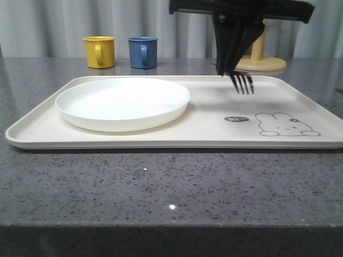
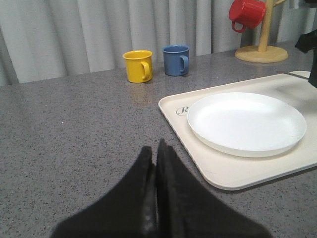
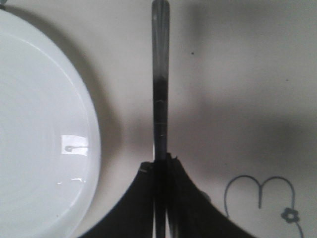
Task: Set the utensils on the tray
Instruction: 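Lower the fork onto the tray beside the plate and release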
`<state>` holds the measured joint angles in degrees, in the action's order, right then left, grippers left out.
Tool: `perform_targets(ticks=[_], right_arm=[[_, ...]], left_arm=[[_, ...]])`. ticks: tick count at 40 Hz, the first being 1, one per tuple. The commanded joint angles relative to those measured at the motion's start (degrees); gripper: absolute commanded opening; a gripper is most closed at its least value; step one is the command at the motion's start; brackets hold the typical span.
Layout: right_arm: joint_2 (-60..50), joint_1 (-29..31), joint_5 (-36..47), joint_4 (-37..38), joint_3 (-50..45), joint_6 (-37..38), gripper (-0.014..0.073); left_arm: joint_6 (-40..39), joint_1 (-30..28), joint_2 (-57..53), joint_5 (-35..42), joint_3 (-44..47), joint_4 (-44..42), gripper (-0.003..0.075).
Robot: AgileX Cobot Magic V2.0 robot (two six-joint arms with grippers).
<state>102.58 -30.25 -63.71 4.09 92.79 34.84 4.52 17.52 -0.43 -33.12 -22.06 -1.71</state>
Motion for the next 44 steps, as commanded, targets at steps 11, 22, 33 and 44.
perform_targets(ticks=[11,22,33,44], right_arm=[[0.78,0.05,3.43,0.10,1.99,1.51,-0.0047],[3.18,0.05,3.04,0.19,1.99,2.66,-0.0047],[3.26,0.05,2.61,0.19,1.99,2.66,0.0075],[2.98,0.05,2.10,0.19,2.25,2.66,0.0282]], left_arm=[[-0.63,-0.06,-0.32,4.77,-1.44,0.37,-0.0018],[-0.63,-0.06,-0.32,4.67,-1.44,0.37,-0.0018],[-0.63,-0.06,-0.32,4.67,-1.44,0.37,-0.0018],[-0.63,-0.06,-0.32,4.67,-1.44,0.37,-0.0018]])
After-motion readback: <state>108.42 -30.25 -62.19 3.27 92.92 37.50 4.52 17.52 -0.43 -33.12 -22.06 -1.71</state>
